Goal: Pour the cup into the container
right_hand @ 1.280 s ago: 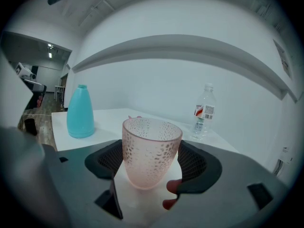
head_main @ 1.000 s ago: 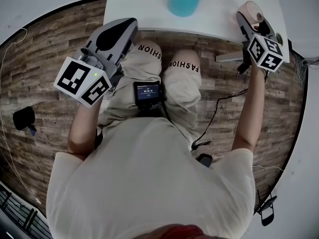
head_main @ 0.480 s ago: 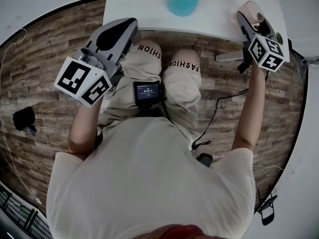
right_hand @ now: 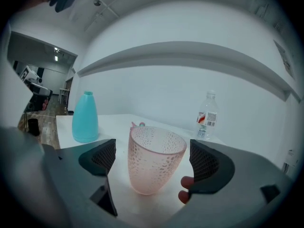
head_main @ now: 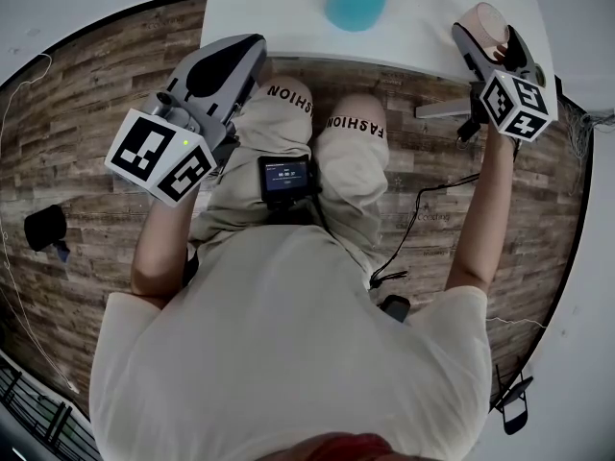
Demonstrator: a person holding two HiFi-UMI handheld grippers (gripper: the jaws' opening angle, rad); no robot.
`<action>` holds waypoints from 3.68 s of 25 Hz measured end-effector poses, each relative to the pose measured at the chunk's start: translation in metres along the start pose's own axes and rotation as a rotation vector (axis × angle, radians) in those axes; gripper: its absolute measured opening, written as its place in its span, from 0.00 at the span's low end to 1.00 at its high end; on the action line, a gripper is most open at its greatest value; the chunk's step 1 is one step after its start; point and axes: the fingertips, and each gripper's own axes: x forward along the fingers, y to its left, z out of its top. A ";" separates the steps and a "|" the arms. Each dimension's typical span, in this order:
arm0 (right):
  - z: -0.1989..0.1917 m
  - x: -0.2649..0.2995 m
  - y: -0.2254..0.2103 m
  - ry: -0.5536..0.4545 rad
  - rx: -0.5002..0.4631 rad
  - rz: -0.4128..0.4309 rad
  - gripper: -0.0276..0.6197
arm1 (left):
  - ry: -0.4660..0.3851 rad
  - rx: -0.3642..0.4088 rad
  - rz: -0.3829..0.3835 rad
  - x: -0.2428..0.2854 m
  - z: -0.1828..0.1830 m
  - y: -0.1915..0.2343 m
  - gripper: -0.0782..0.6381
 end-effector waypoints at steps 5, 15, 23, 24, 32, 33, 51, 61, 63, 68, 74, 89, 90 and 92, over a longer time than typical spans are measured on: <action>0.030 -0.026 -0.007 -0.135 0.038 -0.050 0.76 | -0.001 -0.003 0.006 -0.004 -0.001 0.003 0.12; 0.055 -0.109 0.026 -0.313 -0.054 -0.137 0.54 | 0.025 -0.028 0.024 -0.010 -0.019 0.012 0.12; 0.030 -0.138 0.085 -0.289 -0.135 -0.097 0.43 | 0.090 -0.057 0.027 -0.014 -0.063 0.016 0.12; 0.025 -0.139 0.092 -0.277 -0.133 -0.092 0.43 | 0.104 -0.060 0.029 -0.015 -0.070 0.015 0.12; -0.034 -0.127 0.129 -0.197 0.011 -0.035 0.38 | 0.195 -0.054 0.043 -0.015 -0.129 0.012 0.12; -0.041 -0.125 0.132 -0.188 0.034 -0.032 0.38 | 0.202 -0.052 0.044 -0.014 -0.136 0.012 0.12; -0.170 -0.070 0.233 0.090 0.264 0.156 0.35 | 0.330 -0.133 0.096 -0.015 -0.228 0.025 0.12; -0.184 -0.059 0.253 0.130 0.213 0.135 0.34 | 0.336 -0.135 0.092 -0.014 -0.257 0.022 0.12; -0.185 -0.057 0.256 0.139 0.178 0.118 0.34 | 0.320 -0.131 0.088 -0.013 -0.258 0.024 0.12; -0.188 -0.056 0.262 0.158 0.110 0.095 0.33 | 0.297 -0.140 0.081 -0.013 -0.261 0.023 0.12; -0.188 -0.062 0.263 0.166 0.080 0.079 0.32 | 0.328 -0.078 0.092 -0.011 -0.261 0.014 0.12; -0.186 -0.076 0.251 0.120 0.118 0.070 0.29 | 0.408 -0.041 0.027 0.009 -0.268 -0.012 0.12; -0.187 -0.079 0.249 0.121 0.118 0.066 0.29 | 0.413 -0.040 0.021 0.011 -0.269 -0.016 0.12; -0.189 -0.085 0.245 0.120 0.121 0.059 0.29 | 0.423 -0.031 0.008 0.016 -0.272 -0.023 0.12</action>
